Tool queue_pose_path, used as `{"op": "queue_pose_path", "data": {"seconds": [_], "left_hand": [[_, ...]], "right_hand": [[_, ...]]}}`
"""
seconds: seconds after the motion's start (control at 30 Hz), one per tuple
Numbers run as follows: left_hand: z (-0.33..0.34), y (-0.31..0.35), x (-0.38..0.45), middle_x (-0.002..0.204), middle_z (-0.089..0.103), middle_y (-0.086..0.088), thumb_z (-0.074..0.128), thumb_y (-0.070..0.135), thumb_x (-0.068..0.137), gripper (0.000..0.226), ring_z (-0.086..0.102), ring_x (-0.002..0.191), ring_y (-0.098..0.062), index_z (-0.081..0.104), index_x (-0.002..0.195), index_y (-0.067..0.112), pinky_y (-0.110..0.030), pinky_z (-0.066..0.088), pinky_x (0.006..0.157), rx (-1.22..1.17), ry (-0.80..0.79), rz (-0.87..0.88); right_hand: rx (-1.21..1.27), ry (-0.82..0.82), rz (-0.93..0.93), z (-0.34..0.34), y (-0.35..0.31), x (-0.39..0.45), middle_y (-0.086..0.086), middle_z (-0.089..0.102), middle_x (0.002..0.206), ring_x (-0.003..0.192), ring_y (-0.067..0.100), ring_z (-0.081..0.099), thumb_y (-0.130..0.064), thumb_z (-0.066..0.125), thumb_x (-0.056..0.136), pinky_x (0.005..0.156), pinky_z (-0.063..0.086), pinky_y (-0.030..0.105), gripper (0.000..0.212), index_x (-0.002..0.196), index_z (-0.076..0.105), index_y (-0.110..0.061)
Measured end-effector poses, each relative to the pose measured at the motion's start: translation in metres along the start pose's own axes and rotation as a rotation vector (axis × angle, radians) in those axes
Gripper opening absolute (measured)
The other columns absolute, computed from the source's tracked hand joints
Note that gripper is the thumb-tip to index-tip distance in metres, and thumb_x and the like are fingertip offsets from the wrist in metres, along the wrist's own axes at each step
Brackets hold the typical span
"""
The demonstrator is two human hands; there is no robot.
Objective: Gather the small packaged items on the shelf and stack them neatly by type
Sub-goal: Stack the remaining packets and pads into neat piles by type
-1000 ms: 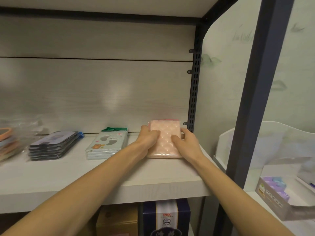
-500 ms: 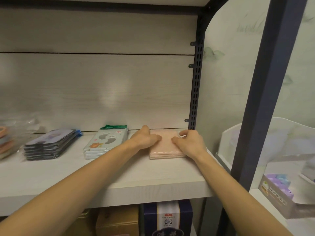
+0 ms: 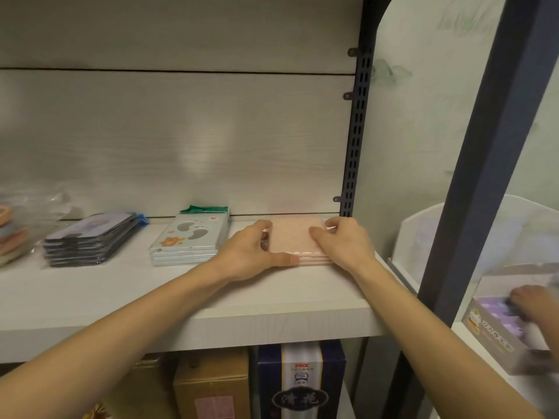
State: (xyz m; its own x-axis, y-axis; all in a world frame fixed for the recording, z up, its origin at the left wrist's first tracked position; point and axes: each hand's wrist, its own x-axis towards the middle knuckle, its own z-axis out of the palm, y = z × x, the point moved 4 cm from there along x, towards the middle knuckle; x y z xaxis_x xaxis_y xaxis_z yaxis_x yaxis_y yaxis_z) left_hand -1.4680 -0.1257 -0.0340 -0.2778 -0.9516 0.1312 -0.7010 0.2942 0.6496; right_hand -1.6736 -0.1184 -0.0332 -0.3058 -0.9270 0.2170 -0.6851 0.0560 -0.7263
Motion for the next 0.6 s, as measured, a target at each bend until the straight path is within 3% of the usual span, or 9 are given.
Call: {"op": "queue_pose_path", "data": {"seconds": [0.1,0.17,0.27,0.33,0.47,0.6], "left_hand": [[0.003,-0.004,0.000,0.128,0.065,0.011,0.071,0.091,0.040,0.123,0.065,0.110,-0.012,0.048,0.143,0.027,-0.041,0.054,0.098,-0.028,0.014,0.026],[0.004,-0.001,-0.002,0.126,0.066,0.013,0.072,0.090,0.042,0.119,0.066,0.108,-0.012,0.048,0.142,0.029,-0.040,0.055,0.097,-0.030,0.014,0.048],[0.003,-0.002,-0.001,0.128,0.062,0.013,0.090,0.060,0.058,0.104,0.065,0.107,-0.009,0.045,0.144,0.026,-0.030,0.053,0.098,-0.051,-0.013,0.066],[0.003,-0.006,0.001,0.134,0.062,0.006,0.095,0.042,0.064,0.105,0.065,0.103,-0.008,0.040,0.151,0.020,-0.026,0.052,0.095,-0.090,-0.038,0.063],[0.004,-0.006,0.003,0.134,0.064,-0.001,0.085,0.066,0.043,0.127,0.067,0.108,-0.015,0.039,0.152,0.020,-0.039,0.053,0.101,-0.081,-0.035,0.029],[0.006,-0.001,0.007,0.137,0.061,-0.001,0.079,0.069,0.037,0.130,0.064,0.116,-0.017,0.043,0.150,0.017,-0.040,0.050,0.105,-0.077,-0.022,0.017]], "right_hand": [[-0.022,-0.050,-0.048,0.003,-0.002,-0.006,-0.001,0.070,0.116,0.111,0.027,0.063,-0.060,0.049,0.081,0.095,0.051,0.041,0.061,0.127,0.063,-0.021],[-0.040,-0.078,-0.080,0.004,-0.003,-0.009,0.002,0.067,0.118,0.111,0.029,0.062,-0.053,0.047,0.089,0.096,0.049,0.042,0.055,0.127,0.060,-0.016],[-0.023,-0.099,-0.095,0.003,-0.003,-0.012,0.008,0.064,0.122,0.112,0.030,0.059,-0.036,0.047,0.100,0.099,0.046,0.043,0.041,0.130,0.054,-0.009],[0.003,-0.104,-0.097,0.004,-0.001,-0.013,0.008,0.066,0.118,0.108,0.030,0.061,-0.033,0.047,0.099,0.099,0.047,0.046,0.037,0.126,0.055,-0.009],[-0.009,-0.098,-0.101,0.006,0.001,-0.011,0.006,0.067,0.109,0.101,0.030,0.061,-0.033,0.046,0.096,0.093,0.050,0.044,0.031,0.115,0.056,-0.011],[-0.085,-0.093,-0.107,0.006,0.000,-0.009,0.011,0.062,0.117,0.111,0.033,0.055,-0.027,0.039,0.100,0.092,0.047,0.042,0.033,0.123,0.052,-0.007]]}}
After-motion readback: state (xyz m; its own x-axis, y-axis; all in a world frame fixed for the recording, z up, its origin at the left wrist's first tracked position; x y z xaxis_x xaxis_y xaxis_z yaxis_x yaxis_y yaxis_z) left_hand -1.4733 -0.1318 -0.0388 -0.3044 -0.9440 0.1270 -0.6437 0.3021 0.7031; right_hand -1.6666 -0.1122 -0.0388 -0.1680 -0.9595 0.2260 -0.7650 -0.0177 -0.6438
